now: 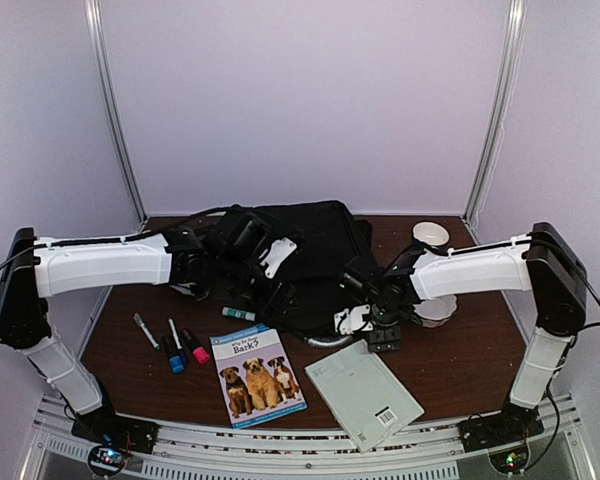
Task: Pack the student bag
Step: Move the book to the corner of the board.
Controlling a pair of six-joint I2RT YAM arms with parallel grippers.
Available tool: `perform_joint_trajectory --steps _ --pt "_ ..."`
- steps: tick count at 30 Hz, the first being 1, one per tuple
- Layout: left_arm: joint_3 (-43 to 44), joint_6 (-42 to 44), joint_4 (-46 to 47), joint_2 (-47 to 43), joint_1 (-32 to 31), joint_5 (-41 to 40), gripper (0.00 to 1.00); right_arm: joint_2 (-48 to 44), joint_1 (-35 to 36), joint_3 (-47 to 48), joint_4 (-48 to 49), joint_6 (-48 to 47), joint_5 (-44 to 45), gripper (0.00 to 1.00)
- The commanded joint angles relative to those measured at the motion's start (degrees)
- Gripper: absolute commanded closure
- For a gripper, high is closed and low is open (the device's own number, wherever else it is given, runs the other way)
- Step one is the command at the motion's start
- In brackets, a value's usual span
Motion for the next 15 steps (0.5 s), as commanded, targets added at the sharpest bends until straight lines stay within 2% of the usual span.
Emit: perform_joint_trajectory --steps 1,5,7,10,12,15 --pt "-1.42 -6.47 -5.09 -2.15 0.72 -1.83 0.30 -3.91 -1.37 1.22 -1.01 5.71 0.92 0.10" --pt "-1.50 -8.64 -8.33 -2.39 0.83 1.10 0.30 -9.70 -5.45 2.28 -7.17 10.78 -2.51 0.09" --pt "-1.97 -9.67 -9.44 -2.92 0.83 2.94 0.31 -11.95 -7.85 5.10 -11.42 15.38 -9.01 0.09" --pt "-3.80 -10.86 -9.31 -4.09 0.83 6.34 0.33 -13.15 -11.77 9.20 -16.67 22.96 -23.46 0.09" --pt "-5.11 -10.13 -8.02 -4.40 0.75 10.99 0.36 -13.00 -13.31 9.14 -18.17 24.73 -33.52 0.11" --pt "-6.43 -5.97 -6.96 -4.20 0.09 17.37 0.40 -12.21 -12.60 5.70 -17.66 25.65 -38.76 0.13"
